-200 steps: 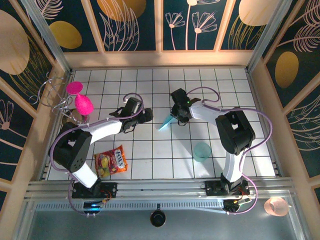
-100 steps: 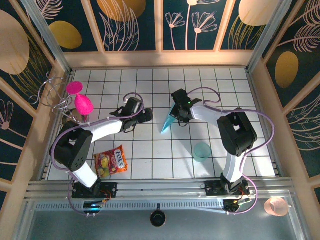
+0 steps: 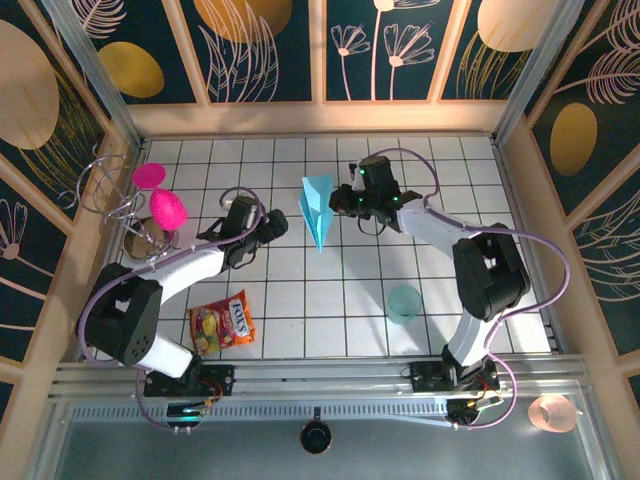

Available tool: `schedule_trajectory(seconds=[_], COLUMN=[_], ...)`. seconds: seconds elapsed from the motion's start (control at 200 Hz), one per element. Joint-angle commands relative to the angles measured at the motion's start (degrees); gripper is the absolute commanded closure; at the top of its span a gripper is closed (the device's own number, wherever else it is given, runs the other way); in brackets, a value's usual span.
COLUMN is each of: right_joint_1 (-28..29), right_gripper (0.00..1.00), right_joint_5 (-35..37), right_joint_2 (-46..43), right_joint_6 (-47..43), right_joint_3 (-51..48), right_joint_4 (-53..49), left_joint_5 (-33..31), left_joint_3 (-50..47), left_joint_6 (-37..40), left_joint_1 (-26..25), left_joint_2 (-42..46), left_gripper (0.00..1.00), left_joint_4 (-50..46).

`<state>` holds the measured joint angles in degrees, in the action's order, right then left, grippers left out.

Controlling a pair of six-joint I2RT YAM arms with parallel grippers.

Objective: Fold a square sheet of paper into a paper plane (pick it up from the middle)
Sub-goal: Move the paper plane to the top-center of the table.

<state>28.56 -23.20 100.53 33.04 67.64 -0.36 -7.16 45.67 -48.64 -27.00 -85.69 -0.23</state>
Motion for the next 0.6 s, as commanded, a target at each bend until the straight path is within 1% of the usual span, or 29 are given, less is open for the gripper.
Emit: schedule_trajectory(seconds=[0.0,0.115,0.235,0.345,0.511,0.596], right_joint_1=[-1.6,-2.7,-3.9,-5.3,-7.5,-8.2], right_gripper=[1.0,1.0,1.0,1.0,1.0,1.0], right_joint_5=[-12.6,-17.4,-19.5,-22.5,-24.0,-24.1], right_joint_2=[2.3,4.4,6.4,8.2,10.2,10.9], right_joint_6=[0.0,1.7,2.2,3.1,4.8,4.6], right_joint_3=[-3.2,-6.1,-8.0,-10.1,-12.7,-13.2], right_joint_4=[9.3,13.9,15.9,18.3,21.1,21.2], left_joint_5=[-1.7,1.1,7.6,14.0,21.6,24.5], left_joint_3=[-1.9,-2.8,-2.4,-2.1,-1.0,-0.1], left_joint_6=[-4.6,-4.8,-4.0,-5.1,-5.8,-5.9], left_joint_1=[0.2,0.2,0.2,0.2,0.1,-0.2], left_joint_2=[2.9,3.0,0.7,-2.1,-7.0,-9.4], left_gripper=[0.04,0.07,0.12,0.21,0.34,0.36], left_joint_4=[2.8,5.3,8.2,11.6,16.3,17.6])
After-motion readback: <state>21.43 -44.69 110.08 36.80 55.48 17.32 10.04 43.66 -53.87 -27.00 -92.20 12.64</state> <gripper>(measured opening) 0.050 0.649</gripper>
